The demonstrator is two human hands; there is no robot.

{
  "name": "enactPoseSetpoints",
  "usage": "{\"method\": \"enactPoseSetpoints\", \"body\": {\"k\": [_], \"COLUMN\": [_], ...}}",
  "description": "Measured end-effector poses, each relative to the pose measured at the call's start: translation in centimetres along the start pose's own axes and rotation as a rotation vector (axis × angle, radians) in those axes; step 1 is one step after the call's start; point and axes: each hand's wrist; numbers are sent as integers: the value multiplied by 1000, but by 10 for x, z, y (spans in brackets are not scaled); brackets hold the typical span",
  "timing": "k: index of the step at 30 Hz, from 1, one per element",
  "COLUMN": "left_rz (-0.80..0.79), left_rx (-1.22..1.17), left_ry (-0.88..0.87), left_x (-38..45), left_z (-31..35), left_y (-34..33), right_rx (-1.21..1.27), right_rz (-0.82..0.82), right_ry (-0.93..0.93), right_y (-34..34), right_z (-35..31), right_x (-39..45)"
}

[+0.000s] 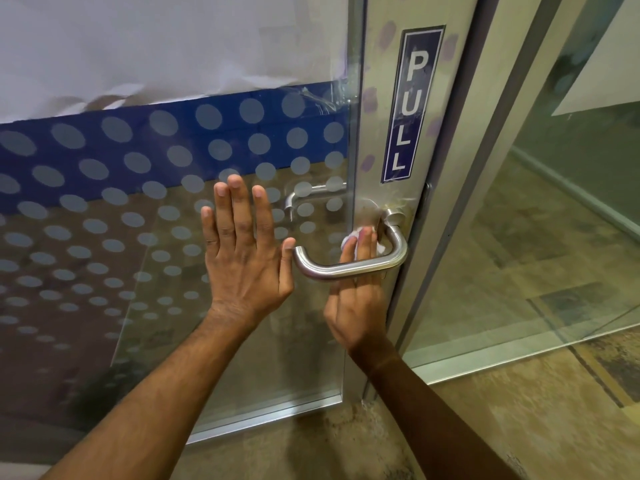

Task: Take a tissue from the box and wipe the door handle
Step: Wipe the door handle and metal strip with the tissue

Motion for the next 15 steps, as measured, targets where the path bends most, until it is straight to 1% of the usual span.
{"method": "enactPoseSetpoints", "body": {"k": [4, 8, 9, 12, 15], "left_rz": [-2, 16, 13, 7, 4], "left_rx": [5, -1, -3, 0, 2], "left_ry": [-3, -5, -3, -5, -8], "left_x": [0, 0, 1, 0, 0], "left_z": [-1, 0, 0, 0, 1], "left_y": [0, -1, -1, 0, 1], "right_rx": [36, -163, -162, -45, 1], "right_rz": [21, 14, 9, -8, -23], "right_ry": [-19, -9, -11, -17, -32], "right_y": [1, -7, -6, 2, 6], "right_z": [1, -4, -3, 0, -1], "right_x": [-13, 6, 5, -12, -12]}}
Point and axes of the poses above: each hand's wrist, its own x-axis towards the middle knuckle, its own y-axis out of the back of the hand, z = x × y, and after that the axes turned 2 degrees about z, right-handed
